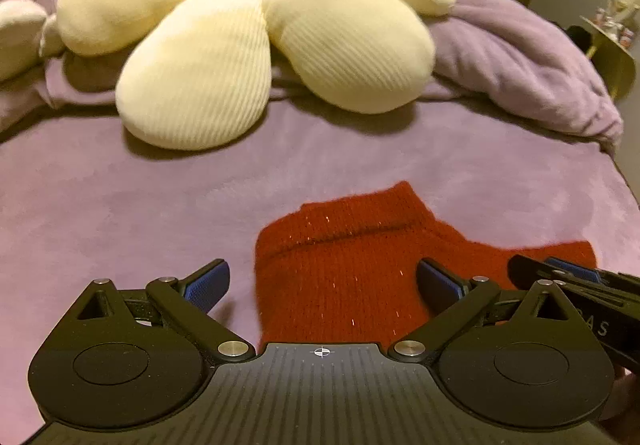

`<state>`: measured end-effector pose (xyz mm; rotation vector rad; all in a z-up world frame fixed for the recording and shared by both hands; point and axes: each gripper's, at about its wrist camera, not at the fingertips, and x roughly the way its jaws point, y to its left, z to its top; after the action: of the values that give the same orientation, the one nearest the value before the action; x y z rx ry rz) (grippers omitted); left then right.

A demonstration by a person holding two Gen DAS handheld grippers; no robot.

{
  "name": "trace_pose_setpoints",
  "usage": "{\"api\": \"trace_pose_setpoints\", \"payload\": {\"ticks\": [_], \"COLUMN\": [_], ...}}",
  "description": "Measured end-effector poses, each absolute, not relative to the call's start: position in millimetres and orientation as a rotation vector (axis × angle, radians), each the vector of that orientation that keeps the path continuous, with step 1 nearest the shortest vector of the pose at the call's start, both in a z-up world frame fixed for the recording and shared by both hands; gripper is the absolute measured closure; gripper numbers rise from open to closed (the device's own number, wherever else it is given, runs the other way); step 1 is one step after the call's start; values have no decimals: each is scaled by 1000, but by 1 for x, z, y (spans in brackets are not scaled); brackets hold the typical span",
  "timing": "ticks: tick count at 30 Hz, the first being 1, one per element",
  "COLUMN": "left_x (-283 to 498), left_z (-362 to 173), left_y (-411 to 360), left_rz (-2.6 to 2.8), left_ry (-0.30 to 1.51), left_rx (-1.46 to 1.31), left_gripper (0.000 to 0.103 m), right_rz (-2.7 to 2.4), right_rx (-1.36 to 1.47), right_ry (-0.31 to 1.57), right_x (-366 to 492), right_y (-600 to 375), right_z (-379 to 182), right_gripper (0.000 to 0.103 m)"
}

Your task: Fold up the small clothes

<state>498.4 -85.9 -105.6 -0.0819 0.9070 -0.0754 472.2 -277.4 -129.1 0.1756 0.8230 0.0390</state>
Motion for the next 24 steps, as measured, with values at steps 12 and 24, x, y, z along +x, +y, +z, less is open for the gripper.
{"api": "trace_pose_setpoints", "payload": {"ticks": [12, 24], "left_x": [520, 426], "left_z": [-138, -95], "left_y": [-87, -44], "left_rz": [-89, -283], "left_ry": [947, 877], "left_rx": [-104, -241], "left_gripper": [0, 0], "right_rz": [23, 173], "right_rx": [140, 212], "right_ry": [821, 679], "right_x": [504, 405], "right_y": [-273, -305], "right_z": [-159, -119], "right_gripper": [61, 36]}}
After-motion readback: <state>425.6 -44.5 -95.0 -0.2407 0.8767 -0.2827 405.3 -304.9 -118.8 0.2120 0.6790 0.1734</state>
